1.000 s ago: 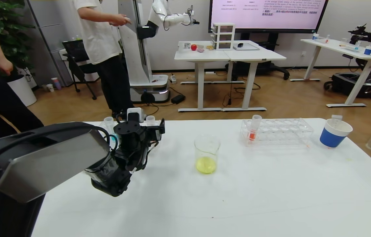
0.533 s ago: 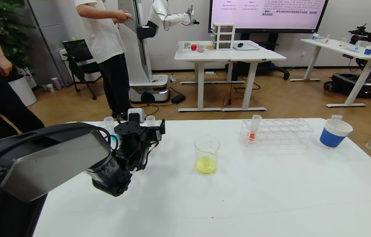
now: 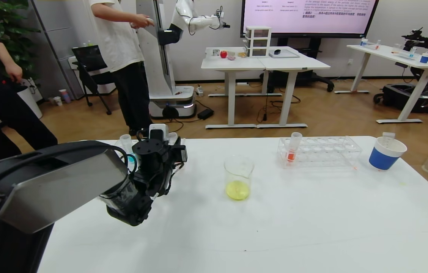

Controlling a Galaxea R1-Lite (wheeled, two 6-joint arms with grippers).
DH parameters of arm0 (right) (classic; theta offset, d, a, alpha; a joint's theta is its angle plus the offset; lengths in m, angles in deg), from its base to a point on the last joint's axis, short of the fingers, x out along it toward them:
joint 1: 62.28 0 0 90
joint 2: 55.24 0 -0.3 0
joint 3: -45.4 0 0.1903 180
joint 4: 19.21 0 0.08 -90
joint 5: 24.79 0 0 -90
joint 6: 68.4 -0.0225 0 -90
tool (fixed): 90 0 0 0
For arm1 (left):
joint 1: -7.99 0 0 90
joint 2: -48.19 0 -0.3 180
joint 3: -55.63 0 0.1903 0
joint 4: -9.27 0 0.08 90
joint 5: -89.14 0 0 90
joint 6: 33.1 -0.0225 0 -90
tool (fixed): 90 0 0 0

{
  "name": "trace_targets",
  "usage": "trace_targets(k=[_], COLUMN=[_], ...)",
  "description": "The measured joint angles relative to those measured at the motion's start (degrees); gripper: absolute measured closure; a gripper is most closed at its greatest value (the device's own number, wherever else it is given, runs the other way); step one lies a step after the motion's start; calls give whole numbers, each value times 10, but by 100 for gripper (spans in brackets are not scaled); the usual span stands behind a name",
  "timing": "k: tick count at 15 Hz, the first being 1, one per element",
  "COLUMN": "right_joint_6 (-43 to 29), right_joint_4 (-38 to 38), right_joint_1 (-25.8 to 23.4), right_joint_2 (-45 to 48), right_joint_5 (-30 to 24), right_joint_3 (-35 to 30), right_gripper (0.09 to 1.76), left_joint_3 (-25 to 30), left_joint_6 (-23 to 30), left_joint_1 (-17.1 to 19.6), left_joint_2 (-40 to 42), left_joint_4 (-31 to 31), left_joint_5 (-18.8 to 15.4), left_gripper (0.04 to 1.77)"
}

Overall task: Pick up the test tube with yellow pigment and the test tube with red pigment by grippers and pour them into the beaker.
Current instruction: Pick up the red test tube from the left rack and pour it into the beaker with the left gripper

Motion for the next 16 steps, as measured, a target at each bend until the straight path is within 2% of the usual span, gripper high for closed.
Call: trace_targets(k=[3,7,11,14,16], right_joint_6=[0,0,0,0,0], right_joint_4=[0,0,0,0,0], right_joint_1=[0,0,0,0,0], right_joint_2=[0,0,0,0,0], right_joint_5=[0,0,0,0,0], right_joint_3=[0,0,0,0,0], right_gripper=[11,11,11,11,11], left_joint_3=[-4,-17,-22,-32,-55], left_joint_6=[-15,-18,-19,-48,-70], left_joint_1=[-1,0,1,-1,-3], left_joint_2=[19,67,95,103,106], left_joint_4=[15,78,91,99,121], left_joint_5=[-3,-17,-24,-67,-123], left_gripper=[131,131,131,131,131])
